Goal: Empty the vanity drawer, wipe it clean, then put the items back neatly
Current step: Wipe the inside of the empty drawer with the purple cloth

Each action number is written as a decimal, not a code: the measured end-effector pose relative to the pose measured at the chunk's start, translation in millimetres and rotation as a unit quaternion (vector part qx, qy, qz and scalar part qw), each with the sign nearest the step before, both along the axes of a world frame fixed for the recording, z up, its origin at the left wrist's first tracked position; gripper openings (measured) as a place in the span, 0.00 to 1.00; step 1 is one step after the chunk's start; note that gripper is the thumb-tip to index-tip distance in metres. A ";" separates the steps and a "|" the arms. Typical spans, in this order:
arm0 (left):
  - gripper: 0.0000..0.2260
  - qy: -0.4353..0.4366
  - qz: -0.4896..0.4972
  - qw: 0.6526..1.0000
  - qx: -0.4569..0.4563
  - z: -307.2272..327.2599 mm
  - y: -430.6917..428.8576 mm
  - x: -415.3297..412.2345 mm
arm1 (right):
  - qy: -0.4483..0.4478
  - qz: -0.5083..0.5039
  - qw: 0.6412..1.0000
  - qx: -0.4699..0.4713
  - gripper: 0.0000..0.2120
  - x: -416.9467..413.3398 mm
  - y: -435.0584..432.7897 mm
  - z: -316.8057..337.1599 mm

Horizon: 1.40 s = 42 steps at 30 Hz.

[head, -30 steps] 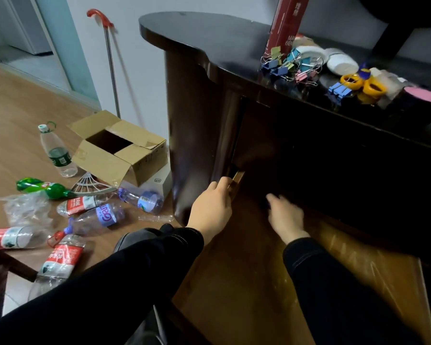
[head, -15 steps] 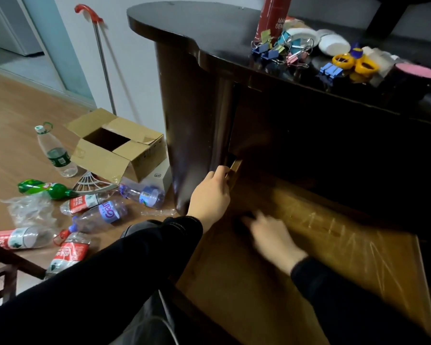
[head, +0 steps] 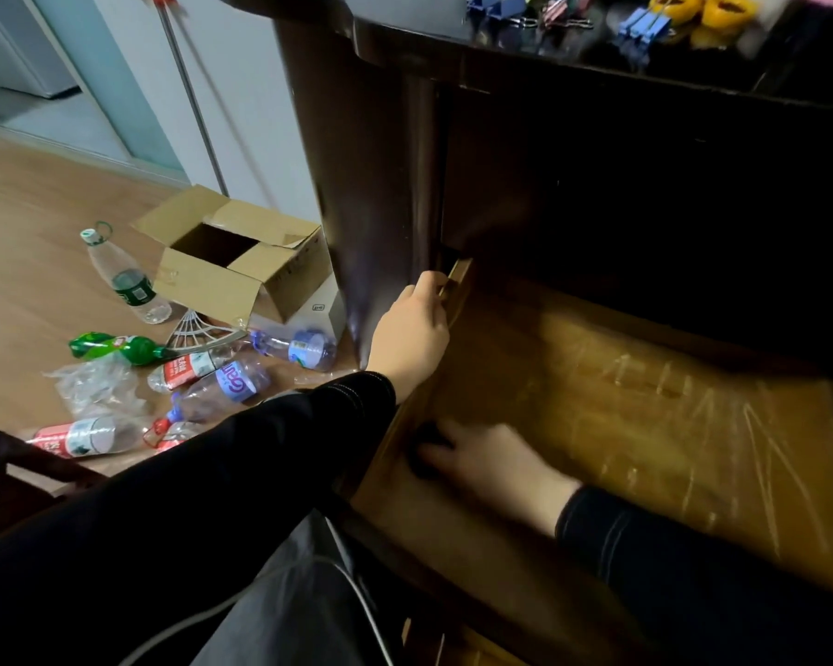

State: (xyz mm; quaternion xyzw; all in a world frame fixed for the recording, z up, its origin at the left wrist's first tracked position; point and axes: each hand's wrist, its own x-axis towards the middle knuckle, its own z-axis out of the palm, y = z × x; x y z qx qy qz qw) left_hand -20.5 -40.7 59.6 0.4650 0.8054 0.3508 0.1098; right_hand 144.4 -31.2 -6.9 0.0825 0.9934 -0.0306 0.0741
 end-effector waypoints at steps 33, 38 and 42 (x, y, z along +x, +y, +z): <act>0.12 -0.003 0.003 1.000 0.011 -3.1 0.6 0.1 | -0.030 -0.060 0.994 0.089 0.20 -31.9 11.4 1.8; 0.12 -0.003 0.000 1.000 0.005 -0.5 -0.1 0.5 | 0.010 -0.248 0.966 0.078 0.16 -59.4 58.1 8.9; 0.12 -0.006 0.002 1.000 0.010 -1.4 -0.4 0.0 | 0.045 -0.174 0.983 0.039 0.15 -42.8 24.7 3.9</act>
